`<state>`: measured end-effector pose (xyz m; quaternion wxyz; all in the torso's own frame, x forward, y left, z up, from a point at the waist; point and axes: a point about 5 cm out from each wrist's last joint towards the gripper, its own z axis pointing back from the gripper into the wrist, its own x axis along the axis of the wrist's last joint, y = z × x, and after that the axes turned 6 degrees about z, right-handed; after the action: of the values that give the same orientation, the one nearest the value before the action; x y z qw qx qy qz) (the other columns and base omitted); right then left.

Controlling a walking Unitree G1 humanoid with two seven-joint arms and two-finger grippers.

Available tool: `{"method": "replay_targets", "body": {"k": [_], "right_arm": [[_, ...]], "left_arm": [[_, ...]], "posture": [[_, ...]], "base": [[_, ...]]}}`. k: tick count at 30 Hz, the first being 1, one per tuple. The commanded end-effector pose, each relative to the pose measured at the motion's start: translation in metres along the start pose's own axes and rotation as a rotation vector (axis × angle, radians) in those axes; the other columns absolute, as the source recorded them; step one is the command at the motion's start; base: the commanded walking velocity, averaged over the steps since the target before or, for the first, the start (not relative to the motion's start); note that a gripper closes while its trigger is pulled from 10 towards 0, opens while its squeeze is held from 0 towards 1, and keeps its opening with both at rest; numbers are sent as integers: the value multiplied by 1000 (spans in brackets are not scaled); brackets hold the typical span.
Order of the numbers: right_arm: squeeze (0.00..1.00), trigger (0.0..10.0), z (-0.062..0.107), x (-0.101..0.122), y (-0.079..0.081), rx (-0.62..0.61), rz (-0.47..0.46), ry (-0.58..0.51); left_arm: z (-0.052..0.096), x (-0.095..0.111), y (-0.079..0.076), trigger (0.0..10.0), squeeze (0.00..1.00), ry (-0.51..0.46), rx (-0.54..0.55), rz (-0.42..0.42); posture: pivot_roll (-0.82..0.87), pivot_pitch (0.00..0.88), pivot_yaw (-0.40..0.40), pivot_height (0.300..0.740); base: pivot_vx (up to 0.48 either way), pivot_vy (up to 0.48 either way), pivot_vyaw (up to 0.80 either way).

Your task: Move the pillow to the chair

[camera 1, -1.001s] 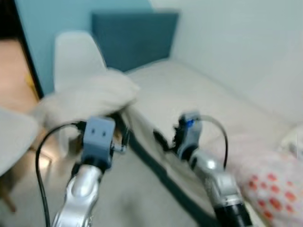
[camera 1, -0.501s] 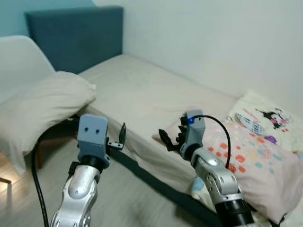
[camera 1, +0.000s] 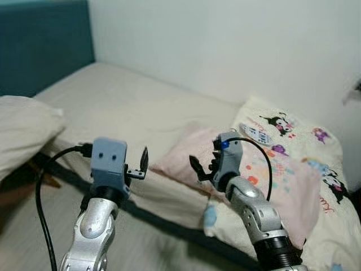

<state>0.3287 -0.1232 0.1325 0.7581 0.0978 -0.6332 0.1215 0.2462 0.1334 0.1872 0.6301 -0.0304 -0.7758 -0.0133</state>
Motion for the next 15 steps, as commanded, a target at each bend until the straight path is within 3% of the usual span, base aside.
{"method": "replay_targets", "body": {"k": [1,15], "right_arm": [[0,10000,3,-4,-9,-34,3,22],[0,10000,2,-4,-10,-44,3,30]], "left_arm": [[0,0,-5,10000,0,0,-24,22],[-1,1,-6,10000,0,-4,-29,24]], "posture": [[87,0,-112,740],[85,0,-116,740]], "base": [[0,0,-769],[86,0,-769]]}}
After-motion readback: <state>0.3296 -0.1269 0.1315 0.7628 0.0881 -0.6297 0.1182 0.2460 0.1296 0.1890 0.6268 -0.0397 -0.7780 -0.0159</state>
